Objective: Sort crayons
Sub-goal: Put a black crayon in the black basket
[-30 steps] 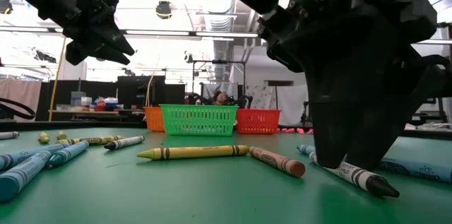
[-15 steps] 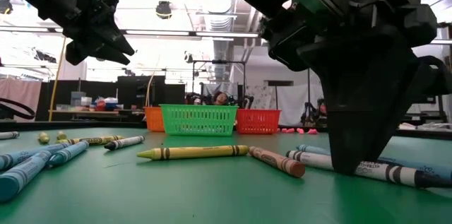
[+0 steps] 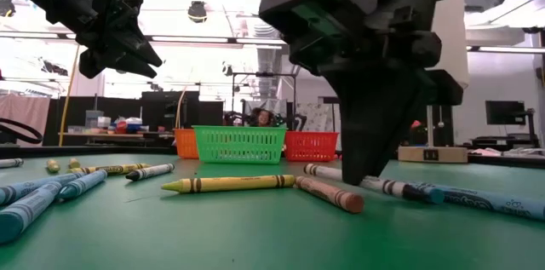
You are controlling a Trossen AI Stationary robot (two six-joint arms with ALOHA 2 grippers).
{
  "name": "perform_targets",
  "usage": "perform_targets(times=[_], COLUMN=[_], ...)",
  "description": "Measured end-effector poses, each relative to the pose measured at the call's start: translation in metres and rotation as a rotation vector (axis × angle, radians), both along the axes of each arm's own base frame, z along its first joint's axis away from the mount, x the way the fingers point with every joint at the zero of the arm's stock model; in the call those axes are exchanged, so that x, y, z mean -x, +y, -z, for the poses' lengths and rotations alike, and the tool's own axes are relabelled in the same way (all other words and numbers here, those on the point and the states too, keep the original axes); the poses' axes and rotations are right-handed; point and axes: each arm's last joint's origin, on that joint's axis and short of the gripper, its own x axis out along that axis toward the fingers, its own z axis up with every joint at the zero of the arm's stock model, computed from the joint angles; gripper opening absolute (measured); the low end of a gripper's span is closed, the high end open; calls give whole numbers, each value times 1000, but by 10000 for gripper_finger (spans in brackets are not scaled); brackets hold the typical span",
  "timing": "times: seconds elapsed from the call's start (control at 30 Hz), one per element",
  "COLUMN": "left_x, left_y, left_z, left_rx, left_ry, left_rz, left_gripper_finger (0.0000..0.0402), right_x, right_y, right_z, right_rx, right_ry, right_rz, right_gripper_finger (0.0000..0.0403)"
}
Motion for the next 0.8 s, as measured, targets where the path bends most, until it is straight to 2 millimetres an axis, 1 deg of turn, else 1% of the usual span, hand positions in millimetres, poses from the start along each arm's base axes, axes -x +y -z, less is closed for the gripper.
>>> perform_targets(times=[0.1, 0.4, 0.53, 0.8], left_x=[0, 0, 0, 0], left_y=[0, 0, 0, 0], left_z=[0, 0, 0, 0], left_rx=[0, 0, 1, 7], left_ry=[0, -1, -1, -4], left_rz=[0, -1, -2, -7], left_gripper_finger=[131, 131, 131, 131], right_x=[0, -5, -8, -13], right_y=[-1, -12, -17, -28], right_z=[-5, -14, -16, -17], right_rx=[28, 88, 122, 135], right_ry=[8, 13, 7, 4], right_rz=[-30, -86, -105, -112], right_gripper_finger=[4, 4, 4, 4])
